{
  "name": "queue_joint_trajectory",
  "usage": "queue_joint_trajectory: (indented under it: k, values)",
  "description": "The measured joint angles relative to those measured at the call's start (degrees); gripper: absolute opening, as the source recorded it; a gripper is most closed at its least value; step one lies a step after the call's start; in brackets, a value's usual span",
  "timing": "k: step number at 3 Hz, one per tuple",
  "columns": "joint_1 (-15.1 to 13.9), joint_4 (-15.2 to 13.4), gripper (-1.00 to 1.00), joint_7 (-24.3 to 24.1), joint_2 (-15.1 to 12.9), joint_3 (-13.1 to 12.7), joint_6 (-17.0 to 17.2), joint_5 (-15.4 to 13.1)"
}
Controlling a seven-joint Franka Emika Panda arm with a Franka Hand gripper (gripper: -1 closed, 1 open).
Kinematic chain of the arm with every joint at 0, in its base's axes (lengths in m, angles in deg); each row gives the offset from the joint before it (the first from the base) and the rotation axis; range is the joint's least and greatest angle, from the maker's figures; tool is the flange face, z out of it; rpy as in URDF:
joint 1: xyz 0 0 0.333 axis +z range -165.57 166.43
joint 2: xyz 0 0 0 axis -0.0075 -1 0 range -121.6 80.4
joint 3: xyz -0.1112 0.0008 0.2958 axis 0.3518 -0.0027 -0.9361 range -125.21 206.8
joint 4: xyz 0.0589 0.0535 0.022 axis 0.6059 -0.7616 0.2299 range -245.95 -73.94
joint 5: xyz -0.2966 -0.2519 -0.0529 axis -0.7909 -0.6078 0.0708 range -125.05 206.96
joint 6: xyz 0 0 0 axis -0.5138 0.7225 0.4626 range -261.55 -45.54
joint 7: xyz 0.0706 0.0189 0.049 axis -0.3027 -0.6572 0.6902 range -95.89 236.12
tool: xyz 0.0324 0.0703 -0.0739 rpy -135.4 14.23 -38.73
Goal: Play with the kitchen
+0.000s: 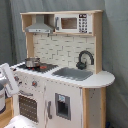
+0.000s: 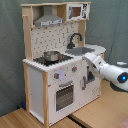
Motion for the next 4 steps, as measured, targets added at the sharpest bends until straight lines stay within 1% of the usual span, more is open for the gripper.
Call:
queue_joint_trajectory:
  k: [3, 4]
  values:
    - [-3.1, 1.5, 1.00, 16.5, -0.5, 5.9, -2.9, 0.0]
    - [-4.5, 2.7, 1.00, 23.1, -1.7, 7.5, -5.0, 0.1]
